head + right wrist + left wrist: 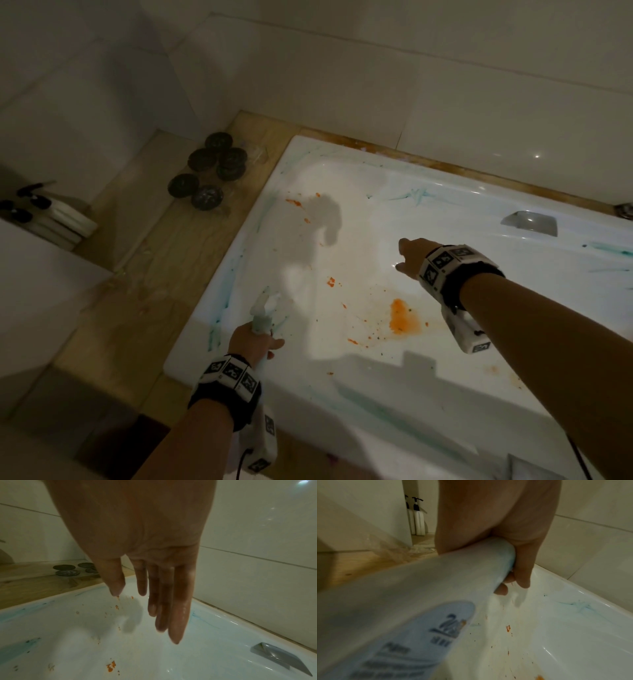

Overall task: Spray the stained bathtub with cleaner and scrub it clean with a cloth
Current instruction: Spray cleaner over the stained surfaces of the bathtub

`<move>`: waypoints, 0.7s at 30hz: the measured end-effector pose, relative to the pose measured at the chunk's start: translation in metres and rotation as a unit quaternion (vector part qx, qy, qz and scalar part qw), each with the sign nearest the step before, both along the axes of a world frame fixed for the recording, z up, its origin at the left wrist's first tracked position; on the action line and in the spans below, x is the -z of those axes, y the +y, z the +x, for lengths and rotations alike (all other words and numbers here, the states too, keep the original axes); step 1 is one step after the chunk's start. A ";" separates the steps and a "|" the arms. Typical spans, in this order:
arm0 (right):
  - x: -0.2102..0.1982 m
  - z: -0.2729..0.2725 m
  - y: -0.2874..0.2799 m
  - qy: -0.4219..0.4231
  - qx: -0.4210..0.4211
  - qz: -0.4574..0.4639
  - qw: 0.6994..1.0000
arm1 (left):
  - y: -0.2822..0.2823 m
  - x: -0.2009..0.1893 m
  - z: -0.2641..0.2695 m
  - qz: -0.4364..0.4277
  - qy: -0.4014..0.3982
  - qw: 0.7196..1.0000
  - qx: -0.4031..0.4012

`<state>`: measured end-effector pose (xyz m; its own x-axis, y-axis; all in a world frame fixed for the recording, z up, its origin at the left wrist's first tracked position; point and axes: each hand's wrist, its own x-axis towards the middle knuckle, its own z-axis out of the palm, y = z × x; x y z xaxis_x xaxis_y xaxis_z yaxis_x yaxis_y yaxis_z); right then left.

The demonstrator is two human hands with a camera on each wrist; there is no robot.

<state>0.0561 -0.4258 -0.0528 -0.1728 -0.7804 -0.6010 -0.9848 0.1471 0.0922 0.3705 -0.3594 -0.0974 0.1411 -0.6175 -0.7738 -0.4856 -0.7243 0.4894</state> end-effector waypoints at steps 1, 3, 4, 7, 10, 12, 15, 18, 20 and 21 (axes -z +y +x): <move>-0.001 0.001 0.001 -0.001 -0.005 -0.002 1.000 | 0.002 0.000 -0.001 -0.006 -0.008 1.000 0.007; 0.000 0.006 0.004 -0.001 -0.019 -0.005 1.000 | 0.006 -0.003 -0.001 -0.022 0.010 1.000 -0.005; 0.000 0.010 0.005 -0.006 -0.021 -0.005 1.000 | 0.008 -0.004 0.000 -0.028 0.029 0.999 -0.017; 0.004 0.019 0.010 -0.023 -0.024 0.002 0.999 | 0.015 -0.007 0.003 -0.022 0.068 0.996 -0.048; 0.006 0.024 0.017 -0.024 -0.034 0.010 0.999 | 0.024 -0.006 0.002 -0.027 0.032 0.998 -0.057; 0.008 0.022 0.021 -0.022 -0.042 0.010 0.999 | 0.031 -0.002 0.001 -0.024 0.001 0.999 -0.047; 0.005 0.020 0.027 -0.020 -0.046 0.008 0.999 | 0.039 -0.004 0.001 -0.020 0.002 0.999 -0.045; 0.004 0.021 0.032 -0.021 -0.050 0.010 0.999 | 0.045 -0.007 0.002 -0.017 0.047 0.997 -0.062; 0.003 0.024 0.035 -0.028 -0.050 0.013 0.998 | 0.050 -0.010 0.000 -0.021 0.039 0.997 -0.068; 0.003 0.026 0.038 -0.031 -0.051 0.015 0.998 | 0.053 -0.010 -0.002 -0.028 0.024 0.997 -0.068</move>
<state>0.0818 -0.3878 -0.0554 -0.0548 -0.7731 -0.6319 -0.9985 0.0433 0.0336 0.3685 -0.3066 -0.0872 0.1904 -0.6377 -0.7464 -0.3598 -0.7527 0.5513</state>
